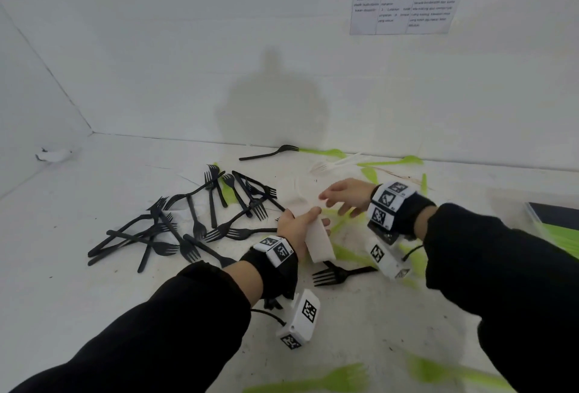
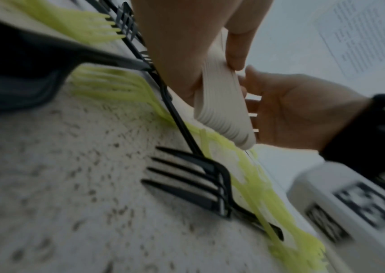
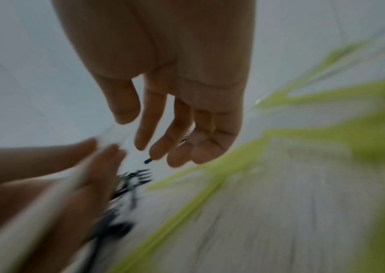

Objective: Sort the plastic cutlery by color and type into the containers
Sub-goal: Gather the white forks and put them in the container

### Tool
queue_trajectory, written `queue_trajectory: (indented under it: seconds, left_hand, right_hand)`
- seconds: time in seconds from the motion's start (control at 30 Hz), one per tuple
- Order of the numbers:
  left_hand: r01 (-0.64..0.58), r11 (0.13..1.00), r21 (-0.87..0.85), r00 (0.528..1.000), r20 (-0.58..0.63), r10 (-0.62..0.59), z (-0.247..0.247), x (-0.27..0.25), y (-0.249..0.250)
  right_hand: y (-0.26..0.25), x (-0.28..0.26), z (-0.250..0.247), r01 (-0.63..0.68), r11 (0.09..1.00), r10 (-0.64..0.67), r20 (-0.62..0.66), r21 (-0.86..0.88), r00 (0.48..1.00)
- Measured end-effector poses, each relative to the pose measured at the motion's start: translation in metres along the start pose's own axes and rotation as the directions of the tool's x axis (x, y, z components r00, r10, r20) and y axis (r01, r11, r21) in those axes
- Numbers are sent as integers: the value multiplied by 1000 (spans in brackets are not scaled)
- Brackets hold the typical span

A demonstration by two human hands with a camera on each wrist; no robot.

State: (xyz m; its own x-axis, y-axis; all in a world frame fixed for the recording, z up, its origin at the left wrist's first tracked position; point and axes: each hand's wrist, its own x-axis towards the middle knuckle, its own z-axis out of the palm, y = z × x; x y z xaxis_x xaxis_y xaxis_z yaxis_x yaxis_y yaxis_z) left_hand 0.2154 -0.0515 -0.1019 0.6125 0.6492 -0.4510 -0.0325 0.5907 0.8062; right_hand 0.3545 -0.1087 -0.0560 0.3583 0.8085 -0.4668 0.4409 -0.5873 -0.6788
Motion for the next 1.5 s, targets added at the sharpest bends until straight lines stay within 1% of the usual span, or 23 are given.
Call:
queue_trajectory:
  seconds: [0.03,0.07,0.1,0.13,0.17,0.33,0.4,0.47,0.53,0.57,0.67,0.77,0.8,0.87,0.93,0.97,1.07,1.13,1.23,1.33,1.4,1.43,1.5]
  left_hand:
    - [9,1000,5,1000,-4,-9,0,2,1]
    - [15,1000,7,1000,-3,-15,0,3,1]
    - [23,1000,7,1000,1,-23,1,5,3]
    - [31,1000,6,1000,4,-31,3,7,4]
    - [33,999,7,999,4,-33,5,8,4]
    - [63,998,13,998,4,-63,10,21,3]
    - [75,997,16,997,-6,-75,9,25,3]
    - [80,997,2,996,-26,-80,8,29,4]
    - [77,997,-10,996,-40,-78,7,31,4]
    - [77,997,-12,996,-44,-77,7,32,4]
    - [60,998,-4,997,-55,-60,8,30,3]
    - [39,999,4,997,-66,-39,10,29,3]
    - [39,999,7,997,-70,-38,10,29,3]
    - [37,999,8,997,-72,-36,11,27,3]
    - [43,999,-4,996,-73,-43,10,26,3]
    - [43,999,-16,996,-77,-44,10,24,3]
    - [41,998,-50,994,-97,-46,9,21,4]
    - [31,997,-74,992,-120,-40,9,18,7]
    - [9,996,-84,990,-138,-21,8,9,11]
    - [-35,997,-74,992,-126,25,8,2,10]
    - [-50,997,-54,989,-139,42,7,-2,8]
    - [-58,998,-39,988,-142,52,6,-3,7]
    - [-74,997,-16,989,-129,72,3,-6,4]
  right_hand:
    - [1,14,-13,-14,986,2,-71,-164,997]
    - [3,30,-23,-31,939,-23,-154,-342,988]
    - [5,46,-33,-58,877,-53,-215,-477,975]
    - [6,62,-40,-80,823,-78,-251,-562,965]
    - [7,72,-46,-99,785,-87,-267,-612,960]
    - [4,118,-52,-116,563,-100,-207,-818,973]
    - [2,128,-48,-112,513,-100,-189,-851,977]
    - [-1,132,-44,-87,504,-114,-166,-859,980]
    - [-3,131,-42,-74,540,-126,-168,-839,978]
    - [-3,130,-41,-72,572,-136,-180,-817,974]
    - [-2,125,-40,-18,729,-171,-207,-685,963]
    - [-8,105,-35,86,873,-221,-232,-481,947]
    - [-9,98,-32,119,920,-230,-266,-374,936]
    - [-11,84,-25,144,974,-197,-338,-176,920]
    - [-15,72,-16,140,990,-130,-383,0,914]
    - [-17,66,-11,141,987,-100,-382,79,919]
    - [-19,46,4,155,943,-40,-360,295,932]
    - [-16,34,12,158,913,-18,-349,377,937]
    - [-14,12,26,157,916,-23,-342,370,939]
    - [-12,-5,43,197,942,-95,-346,271,934]
    - [-11,-12,51,222,944,-129,-345,245,930]
    - [-9,-14,54,223,944,-127,-353,244,927]
    - [-5,-17,56,189,933,-58,-391,306,919]
